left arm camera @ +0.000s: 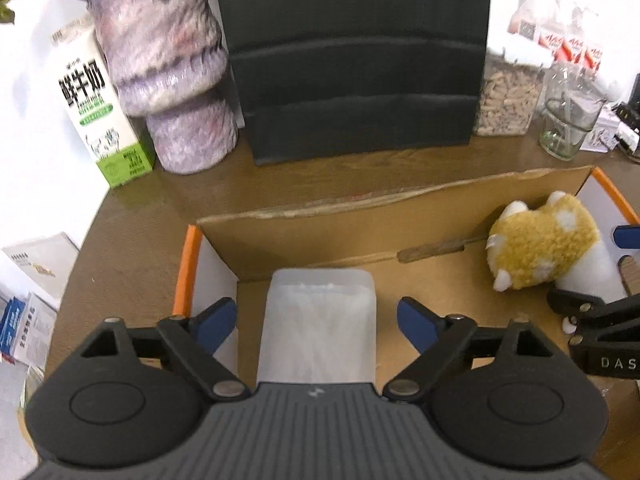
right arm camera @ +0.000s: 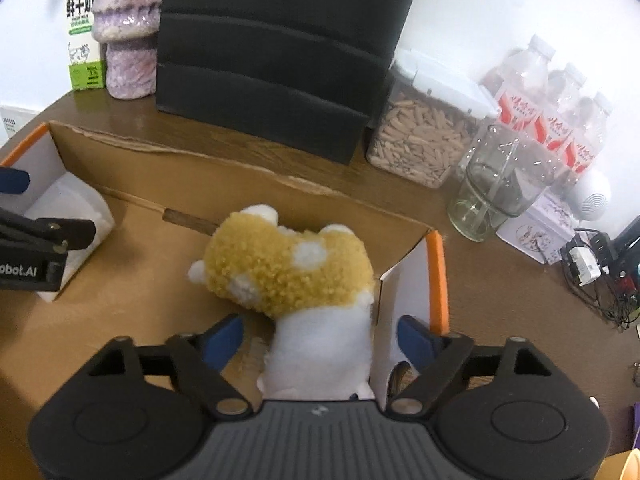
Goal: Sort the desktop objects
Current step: 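Grasp the plush toy with the right tool while the left tool grasps the clear container, both into box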
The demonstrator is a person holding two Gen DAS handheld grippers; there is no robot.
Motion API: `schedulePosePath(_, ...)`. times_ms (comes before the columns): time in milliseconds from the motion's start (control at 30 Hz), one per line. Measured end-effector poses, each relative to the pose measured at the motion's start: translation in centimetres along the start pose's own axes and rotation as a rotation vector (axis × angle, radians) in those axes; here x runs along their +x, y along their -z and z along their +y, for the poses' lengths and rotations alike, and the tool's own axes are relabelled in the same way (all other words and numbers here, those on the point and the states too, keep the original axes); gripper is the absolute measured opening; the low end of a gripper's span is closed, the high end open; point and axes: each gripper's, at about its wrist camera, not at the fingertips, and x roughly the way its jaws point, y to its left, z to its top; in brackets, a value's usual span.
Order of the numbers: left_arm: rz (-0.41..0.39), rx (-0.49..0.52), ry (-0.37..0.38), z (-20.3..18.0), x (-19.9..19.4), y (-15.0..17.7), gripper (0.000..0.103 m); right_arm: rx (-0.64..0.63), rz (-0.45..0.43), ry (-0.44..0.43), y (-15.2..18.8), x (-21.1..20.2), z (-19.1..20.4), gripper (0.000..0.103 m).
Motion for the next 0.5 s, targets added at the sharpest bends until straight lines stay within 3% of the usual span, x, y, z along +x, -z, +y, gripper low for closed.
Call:
schedulePosePath(67, -0.025, -0.004, 0.004, 0.0, -0.9, 0.0, 0.103, 0.010, -0.010, -0.011, 0.0, -0.7, 0.0, 0.090)
schedulePosePath(167, -0.071, -0.020, 0.017, 0.1, -2.5, 0.2, 0.103, 0.018, -0.026, -0.008, 0.3, -2.0, 0.0, 0.096)
schedulePosePath(500, -0.241, -0.030, 0.048, 1.3, -10.5, 2.8, 0.103, 0.059, -0.189, -0.057, 3.0, -10.1, -0.8, 0.099)
